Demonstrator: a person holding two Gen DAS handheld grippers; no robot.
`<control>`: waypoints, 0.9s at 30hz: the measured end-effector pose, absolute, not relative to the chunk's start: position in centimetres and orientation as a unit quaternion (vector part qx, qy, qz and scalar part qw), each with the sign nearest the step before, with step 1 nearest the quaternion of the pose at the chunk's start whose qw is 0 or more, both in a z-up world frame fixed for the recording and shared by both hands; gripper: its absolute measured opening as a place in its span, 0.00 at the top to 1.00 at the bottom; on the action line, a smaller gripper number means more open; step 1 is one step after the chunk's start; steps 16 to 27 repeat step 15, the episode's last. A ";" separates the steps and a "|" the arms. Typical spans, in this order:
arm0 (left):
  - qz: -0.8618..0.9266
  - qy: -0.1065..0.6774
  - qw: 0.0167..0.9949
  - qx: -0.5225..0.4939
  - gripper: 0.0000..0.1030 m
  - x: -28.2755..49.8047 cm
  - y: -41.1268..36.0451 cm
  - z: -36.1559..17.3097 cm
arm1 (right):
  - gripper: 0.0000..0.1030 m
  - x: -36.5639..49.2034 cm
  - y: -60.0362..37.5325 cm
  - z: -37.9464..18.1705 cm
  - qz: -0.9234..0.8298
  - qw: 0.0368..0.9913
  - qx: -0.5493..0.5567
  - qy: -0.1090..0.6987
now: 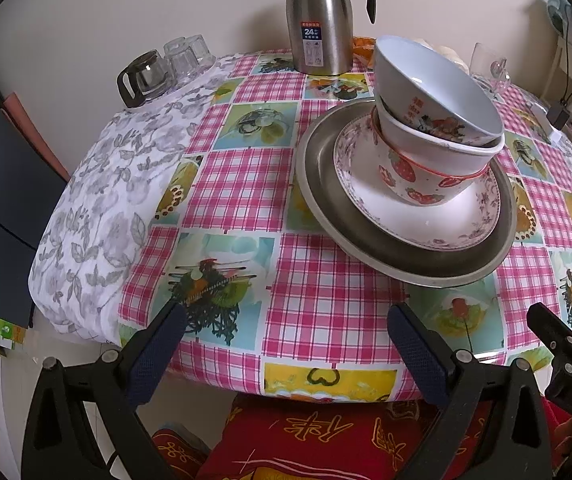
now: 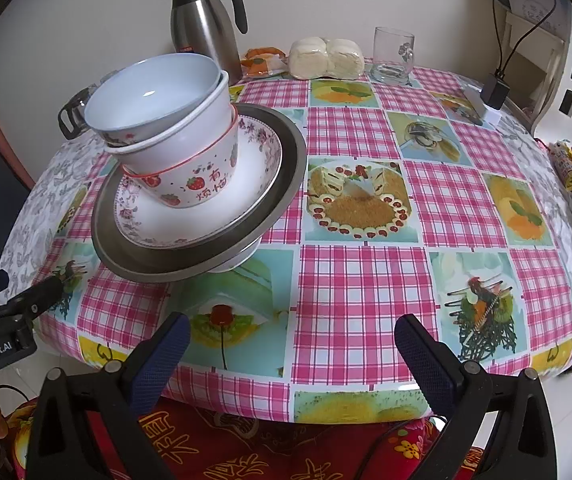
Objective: Organize plates and bowls
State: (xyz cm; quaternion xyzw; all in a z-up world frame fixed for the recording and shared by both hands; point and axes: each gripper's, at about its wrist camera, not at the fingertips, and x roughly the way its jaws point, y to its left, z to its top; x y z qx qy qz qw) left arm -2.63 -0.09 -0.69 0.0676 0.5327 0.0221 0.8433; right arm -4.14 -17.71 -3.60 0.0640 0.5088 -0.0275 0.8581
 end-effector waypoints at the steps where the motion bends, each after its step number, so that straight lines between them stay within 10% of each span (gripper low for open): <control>1: 0.022 0.533 0.843 0.068 0.02 -2.7 -0.1 -0.7 | 0.00 -4.1 -17.7 -3.6 -0.028 0.858 0.064 0.509; 27: 0.021 0.525 0.849 0.053 0.02 -3.0 0.5 -0.4 | 0.00 -4.2 -17.7 -3.5 -0.028 0.858 0.063 0.509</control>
